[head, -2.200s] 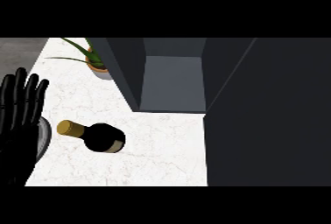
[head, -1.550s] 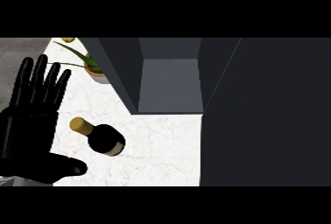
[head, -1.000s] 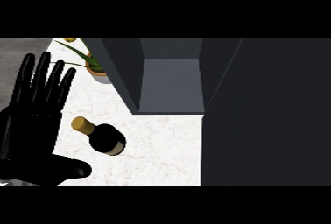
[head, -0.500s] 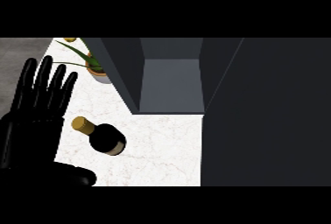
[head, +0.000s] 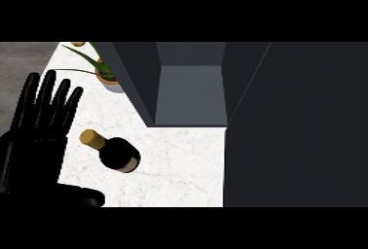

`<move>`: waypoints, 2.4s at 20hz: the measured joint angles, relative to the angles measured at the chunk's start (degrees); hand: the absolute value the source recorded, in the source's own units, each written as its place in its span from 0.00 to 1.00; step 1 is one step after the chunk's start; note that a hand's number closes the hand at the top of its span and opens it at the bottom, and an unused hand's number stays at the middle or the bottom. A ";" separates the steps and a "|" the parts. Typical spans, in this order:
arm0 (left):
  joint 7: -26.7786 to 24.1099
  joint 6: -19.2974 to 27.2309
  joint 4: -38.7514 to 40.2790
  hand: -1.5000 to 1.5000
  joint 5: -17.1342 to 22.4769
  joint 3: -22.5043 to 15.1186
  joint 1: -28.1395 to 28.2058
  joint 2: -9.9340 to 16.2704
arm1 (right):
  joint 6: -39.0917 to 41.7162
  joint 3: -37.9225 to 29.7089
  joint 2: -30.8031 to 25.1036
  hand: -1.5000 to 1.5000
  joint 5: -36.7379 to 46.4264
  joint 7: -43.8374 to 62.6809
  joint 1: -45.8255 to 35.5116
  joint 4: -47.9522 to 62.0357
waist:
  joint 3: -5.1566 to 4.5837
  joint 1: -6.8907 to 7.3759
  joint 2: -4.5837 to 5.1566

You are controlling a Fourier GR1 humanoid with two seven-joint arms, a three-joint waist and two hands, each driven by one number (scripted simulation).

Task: Pick up the wine, place it into the cabinet and close the cabinet

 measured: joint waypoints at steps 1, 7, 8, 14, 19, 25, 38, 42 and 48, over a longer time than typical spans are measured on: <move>-0.22 -0.27 0.01 0.00 0.17 0.44 0.76 0.14 | -0.12 0.95 0.78 0.00 1.03 -0.45 0.35 0.03 | 0.00 0.01 0.00; -3.62 -2.52 2.10 0.00 0.36 3.11 4.25 0.79 | 1.27 -0.69 0.45 0.00 0.15 0.03 0.20 -0.20 | 0.00 -0.04 0.00; -3.86 -2.49 2.81 0.00 0.25 3.49 4.04 0.82 | 1.63 -1.36 0.34 0.00 -0.39 0.01 0.24 0.02 | 0.00 -0.05 0.01; -5.96 -5.98 4.17 0.00 2.24 6.99 7.30 2.42 | 1.40 -0.36 1.46 0.00 0.38 0.42 0.88 -0.74 | 0.00 -0.02 -0.01; -8.84 -9.14 7.69 0.00 2.34 8.53 9.68 2.95 | 1.97 -1.39 1.52 0.00 0.33 -0.16 -0.42 0.78 | 0.00 0.03 0.02; -11.99 -11.31 13.62 0.00 1.63 9.96 9.32 2.97 | 1.73 -1.34 2.10 0.00 -0.02 0.54 -1.42 0.53 | -0.01 0.00 0.02; -23.40 -18.02 30.73 0.00 -0.88 12.86 8.78 4.13 | 2.47 -0.42 2.55 0.00 0.70 1.71 -1.01 -0.31 | 0.00 -0.06 0.03; -27.21 -19.86 35.75 0.00 -2.05 13.01 8.40 4.27 | 2.52 0.61 3.44 0.00 1.55 1.22 0.02 -0.43 | -0.01 -0.07 0.02; -30.29 -20.40 42.29 0.00 -3.45 13.08 5.41 4.40 | 1.81 0.00 3.13 0.00 1.64 2.85 -1.43 -0.85 | -0.01 -0.09 0.03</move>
